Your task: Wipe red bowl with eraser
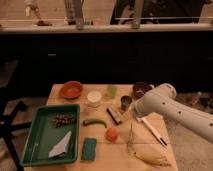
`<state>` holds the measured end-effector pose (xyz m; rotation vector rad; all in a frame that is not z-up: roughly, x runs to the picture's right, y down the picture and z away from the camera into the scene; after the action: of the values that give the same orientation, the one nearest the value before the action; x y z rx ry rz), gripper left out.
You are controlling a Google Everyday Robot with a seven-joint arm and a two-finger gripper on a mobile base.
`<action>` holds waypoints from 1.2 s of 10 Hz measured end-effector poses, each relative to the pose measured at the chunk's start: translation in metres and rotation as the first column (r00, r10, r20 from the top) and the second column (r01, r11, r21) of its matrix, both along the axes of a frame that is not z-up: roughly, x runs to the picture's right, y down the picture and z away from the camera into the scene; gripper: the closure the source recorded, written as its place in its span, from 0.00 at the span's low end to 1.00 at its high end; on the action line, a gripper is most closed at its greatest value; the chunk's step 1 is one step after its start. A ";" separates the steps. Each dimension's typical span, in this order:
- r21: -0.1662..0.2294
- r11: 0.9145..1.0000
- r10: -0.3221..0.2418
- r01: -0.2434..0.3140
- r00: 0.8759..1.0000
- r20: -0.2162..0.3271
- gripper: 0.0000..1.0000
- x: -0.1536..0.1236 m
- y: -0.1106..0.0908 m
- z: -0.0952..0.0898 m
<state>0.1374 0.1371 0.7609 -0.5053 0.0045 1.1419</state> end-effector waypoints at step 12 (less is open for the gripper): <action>-0.115 0.993 -0.049 0.029 0.984 -0.170 0.20 -0.050 0.024 0.075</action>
<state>0.0870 0.1607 0.8361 -0.5024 0.2292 1.1484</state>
